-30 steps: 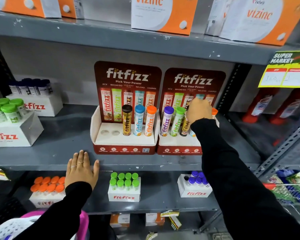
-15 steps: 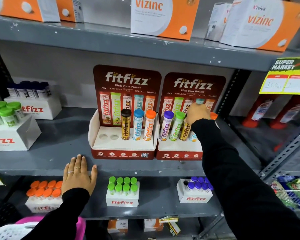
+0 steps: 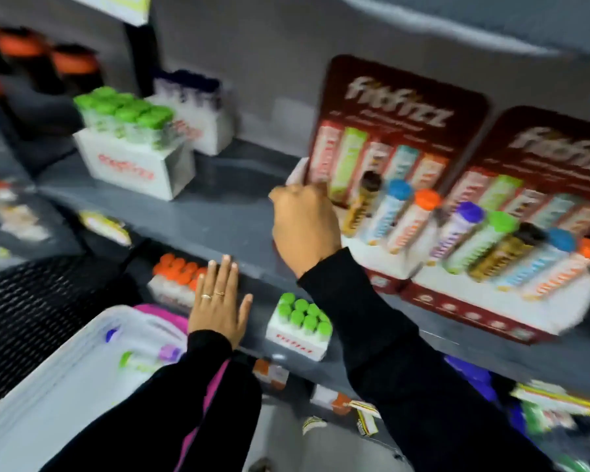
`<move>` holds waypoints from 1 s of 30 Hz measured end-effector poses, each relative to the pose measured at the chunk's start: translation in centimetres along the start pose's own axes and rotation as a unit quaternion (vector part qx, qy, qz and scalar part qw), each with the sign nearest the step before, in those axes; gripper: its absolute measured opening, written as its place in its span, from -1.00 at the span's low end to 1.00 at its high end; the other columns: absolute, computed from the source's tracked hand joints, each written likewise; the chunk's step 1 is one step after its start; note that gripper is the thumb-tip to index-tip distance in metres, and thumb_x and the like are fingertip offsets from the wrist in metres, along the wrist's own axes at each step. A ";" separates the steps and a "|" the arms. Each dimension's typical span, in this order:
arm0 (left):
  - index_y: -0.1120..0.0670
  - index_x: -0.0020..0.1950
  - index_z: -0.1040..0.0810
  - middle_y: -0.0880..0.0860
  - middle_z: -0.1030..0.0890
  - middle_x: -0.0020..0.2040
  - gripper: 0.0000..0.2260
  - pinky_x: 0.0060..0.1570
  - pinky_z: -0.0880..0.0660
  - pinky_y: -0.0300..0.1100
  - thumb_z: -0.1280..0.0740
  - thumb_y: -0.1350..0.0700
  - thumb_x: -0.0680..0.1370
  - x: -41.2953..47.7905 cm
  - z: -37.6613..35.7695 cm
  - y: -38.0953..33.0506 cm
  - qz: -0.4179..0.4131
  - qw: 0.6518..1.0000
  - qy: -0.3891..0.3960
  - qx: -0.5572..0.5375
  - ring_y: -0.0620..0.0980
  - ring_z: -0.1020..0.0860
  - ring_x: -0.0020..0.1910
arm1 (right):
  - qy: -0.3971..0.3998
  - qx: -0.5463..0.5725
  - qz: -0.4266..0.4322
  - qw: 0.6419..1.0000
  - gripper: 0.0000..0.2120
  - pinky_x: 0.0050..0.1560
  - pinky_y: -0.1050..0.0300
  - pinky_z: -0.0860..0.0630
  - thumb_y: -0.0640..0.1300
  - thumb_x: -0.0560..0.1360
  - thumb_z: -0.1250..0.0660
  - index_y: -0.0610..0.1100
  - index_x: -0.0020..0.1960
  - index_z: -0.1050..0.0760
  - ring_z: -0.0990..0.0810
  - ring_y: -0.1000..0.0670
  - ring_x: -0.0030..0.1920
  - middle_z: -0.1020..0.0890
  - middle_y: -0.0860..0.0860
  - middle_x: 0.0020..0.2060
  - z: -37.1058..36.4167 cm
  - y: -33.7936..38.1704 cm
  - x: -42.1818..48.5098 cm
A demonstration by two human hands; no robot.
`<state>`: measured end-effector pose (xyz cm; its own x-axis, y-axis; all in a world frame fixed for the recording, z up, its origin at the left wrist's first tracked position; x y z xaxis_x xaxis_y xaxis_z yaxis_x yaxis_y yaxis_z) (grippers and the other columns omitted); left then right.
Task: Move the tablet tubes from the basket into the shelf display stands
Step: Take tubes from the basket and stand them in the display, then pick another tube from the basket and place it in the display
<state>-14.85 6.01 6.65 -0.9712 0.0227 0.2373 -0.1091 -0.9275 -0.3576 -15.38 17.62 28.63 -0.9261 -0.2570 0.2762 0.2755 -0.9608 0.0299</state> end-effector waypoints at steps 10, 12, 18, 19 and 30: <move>0.22 0.47 0.02 0.13 0.00 0.52 -0.10 0.45 0.14 -0.09 0.45 -0.33 0.34 -19.8 -4.6 10.9 0.429 0.888 0.167 -0.004 0.09 0.03 0.49 | 0.319 0.092 0.295 0.896 -0.74 0.08 -0.01 -0.52 -0.25 0.53 -0.22 -0.21 0.17 -0.55 -0.58 -0.21 0.17 -0.63 -0.19 0.14 -25.1 18.5 -1.3; 0.18 0.48 0.10 0.12 0.10 0.53 -0.18 0.47 0.13 -0.09 0.37 -0.29 0.35 -20.4 -4.7 10.9 0.471 0.867 0.159 -0.017 0.04 0.12 0.49 | 0.335 0.076 0.298 0.891 -0.70 0.10 -0.02 -0.52 -0.22 0.54 -0.21 -0.23 0.25 -0.49 -0.58 -0.22 0.17 -0.62 -0.20 0.15 -28.5 20.4 -2.1; 0.17 0.49 0.08 0.12 0.07 0.53 -0.23 0.46 0.12 -0.10 0.27 -0.28 0.40 -20.4 -4.8 10.8 0.477 0.863 0.166 -0.025 0.03 0.11 0.49 | 0.359 0.000 0.273 0.893 -0.72 0.05 -0.17 -0.56 -0.27 0.57 -0.19 -0.30 0.26 -0.38 -0.59 -0.27 0.14 -0.59 -0.23 0.13 -32.9 21.9 -5.7; 0.17 0.49 0.07 0.12 0.06 0.53 -0.20 0.46 0.13 -0.10 0.29 -0.29 0.38 -20.5 -4.7 10.7 0.475 0.864 0.165 -0.028 0.03 0.11 0.49 | 0.356 -0.001 0.280 0.892 -0.71 0.04 -0.14 -0.56 -0.26 0.56 -0.20 -0.30 0.26 -0.36 -0.59 -0.26 0.14 -0.60 -0.22 0.13 -32.9 22.0 -6.0; 0.17 0.48 0.01 0.12 -0.01 0.53 -0.21 0.47 0.06 -0.08 0.32 -0.26 0.38 -20.1 -4.1 10.3 0.445 0.877 0.181 -0.004 0.06 0.06 0.49 | 0.480 0.072 0.258 0.836 -0.79 -0.35 0.20 -0.53 -0.10 0.45 -0.35 -0.20 -0.29 -0.51 -0.57 -0.11 -0.33 -0.52 -0.05 -0.47 -21.3 16.6 -1.3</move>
<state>2.69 -2.52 -5.52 -0.6761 -0.5898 -0.4416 0.7259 -0.6358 -0.2622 -15.05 -0.23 8.28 -0.4360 -0.6640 -0.6075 0.6660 -0.6920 0.2784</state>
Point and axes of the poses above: each hand's wrist, its own x-axis towards the middle knuckle, its own z-axis out of the back of the hand, y = z × x, the point moved 2 cm from there along x, towards the middle knuckle
